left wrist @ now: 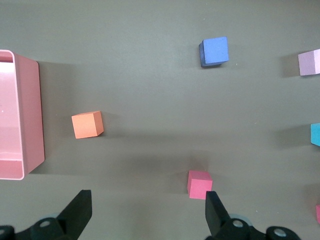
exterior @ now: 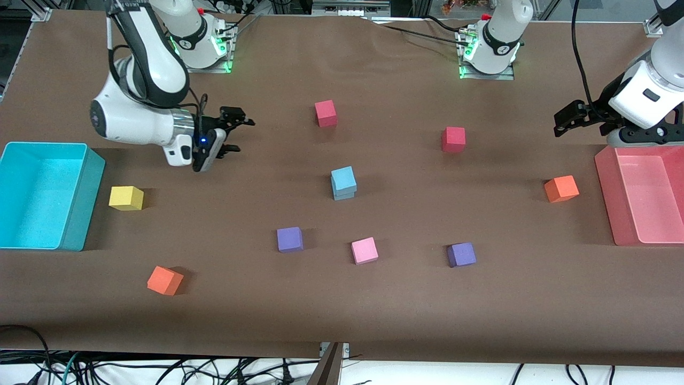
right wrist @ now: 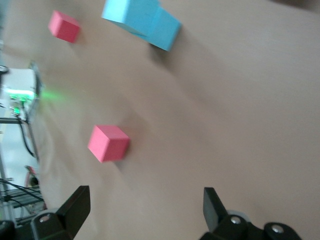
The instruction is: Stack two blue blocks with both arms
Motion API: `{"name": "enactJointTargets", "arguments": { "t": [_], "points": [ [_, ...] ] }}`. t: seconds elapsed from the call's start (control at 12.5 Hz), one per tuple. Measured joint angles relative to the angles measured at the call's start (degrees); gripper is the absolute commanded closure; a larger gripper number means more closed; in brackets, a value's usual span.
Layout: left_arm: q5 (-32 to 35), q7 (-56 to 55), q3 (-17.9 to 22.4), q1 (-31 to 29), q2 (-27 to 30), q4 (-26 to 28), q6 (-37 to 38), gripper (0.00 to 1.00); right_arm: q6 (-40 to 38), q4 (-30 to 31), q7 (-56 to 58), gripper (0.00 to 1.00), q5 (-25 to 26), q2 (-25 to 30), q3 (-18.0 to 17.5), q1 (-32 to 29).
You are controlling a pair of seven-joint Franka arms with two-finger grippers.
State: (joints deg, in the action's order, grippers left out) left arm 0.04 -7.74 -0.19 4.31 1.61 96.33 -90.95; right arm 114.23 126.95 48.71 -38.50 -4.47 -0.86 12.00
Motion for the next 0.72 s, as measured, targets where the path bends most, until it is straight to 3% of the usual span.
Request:
{"name": "enactJointTargets", "arguments": {
  "t": [0.4,0.72],
  "points": [
    [0.00,0.05,-0.13,0.01,0.59,0.84,-0.18,0.00,-10.76,-12.97,-18.86,0.00,24.28,2.09,2.14,-1.80],
    [0.00,0.21,-0.11,0.01,1.02,0.96,-0.12,0.00,-18.74,-22.34,-30.06,0.00,34.52,2.12,1.33,-6.80]
  ]
}}
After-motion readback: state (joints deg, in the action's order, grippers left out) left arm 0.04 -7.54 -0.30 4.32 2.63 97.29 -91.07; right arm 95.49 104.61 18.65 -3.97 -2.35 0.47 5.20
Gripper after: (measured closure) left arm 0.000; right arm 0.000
